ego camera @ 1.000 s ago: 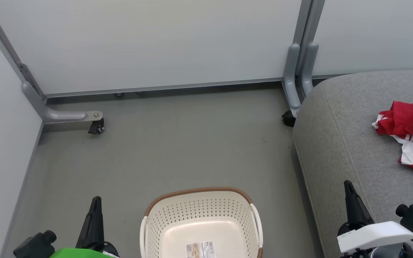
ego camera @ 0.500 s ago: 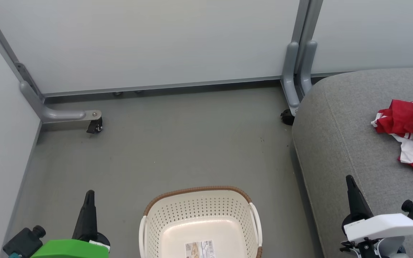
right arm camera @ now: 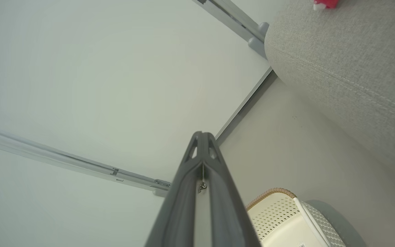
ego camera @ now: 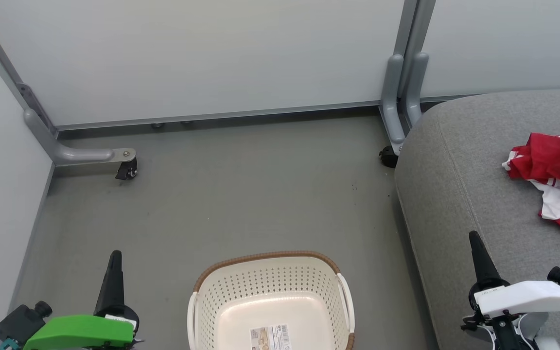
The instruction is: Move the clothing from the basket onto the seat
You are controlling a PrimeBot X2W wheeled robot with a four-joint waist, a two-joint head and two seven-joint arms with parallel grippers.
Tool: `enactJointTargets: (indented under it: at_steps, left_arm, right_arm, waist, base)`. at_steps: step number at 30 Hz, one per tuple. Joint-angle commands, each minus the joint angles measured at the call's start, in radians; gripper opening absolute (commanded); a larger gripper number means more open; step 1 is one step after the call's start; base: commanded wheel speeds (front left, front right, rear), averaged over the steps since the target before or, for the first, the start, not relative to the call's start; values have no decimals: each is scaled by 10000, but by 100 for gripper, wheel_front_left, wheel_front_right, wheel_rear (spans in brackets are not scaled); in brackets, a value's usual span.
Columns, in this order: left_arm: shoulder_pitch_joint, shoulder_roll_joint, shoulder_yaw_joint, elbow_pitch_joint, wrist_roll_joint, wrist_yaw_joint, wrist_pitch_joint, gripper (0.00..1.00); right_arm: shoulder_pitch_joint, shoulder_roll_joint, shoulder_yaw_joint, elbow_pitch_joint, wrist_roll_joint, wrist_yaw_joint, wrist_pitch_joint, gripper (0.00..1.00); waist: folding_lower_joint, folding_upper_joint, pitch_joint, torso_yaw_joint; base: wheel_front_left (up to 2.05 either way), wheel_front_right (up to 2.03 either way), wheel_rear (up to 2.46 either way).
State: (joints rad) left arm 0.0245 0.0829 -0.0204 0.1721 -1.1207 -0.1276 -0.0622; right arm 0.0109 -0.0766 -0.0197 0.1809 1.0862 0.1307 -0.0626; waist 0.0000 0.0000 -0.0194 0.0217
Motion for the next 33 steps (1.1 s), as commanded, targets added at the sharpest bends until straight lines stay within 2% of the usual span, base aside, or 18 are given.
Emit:
enactJointTargets:
  at_steps: [1, 33]
  left_arm:
    - [-298, 96, 84, -20, -282, -33, 55, 0]
    - [-931, 28, 590, 406, -3136, -44, 855, 0]
  right_arm:
    - [-252, -68, -47, -35, 301, 5, 64, 0]
    - [-824, -56, -334, 339, 3347, 4, 877, 0]
  waist:
    - [0, 0, 5, -5]
    - [0, 0, 116, -112]
  base:
    - [0, 0, 0]
    - [0, 0, 0]
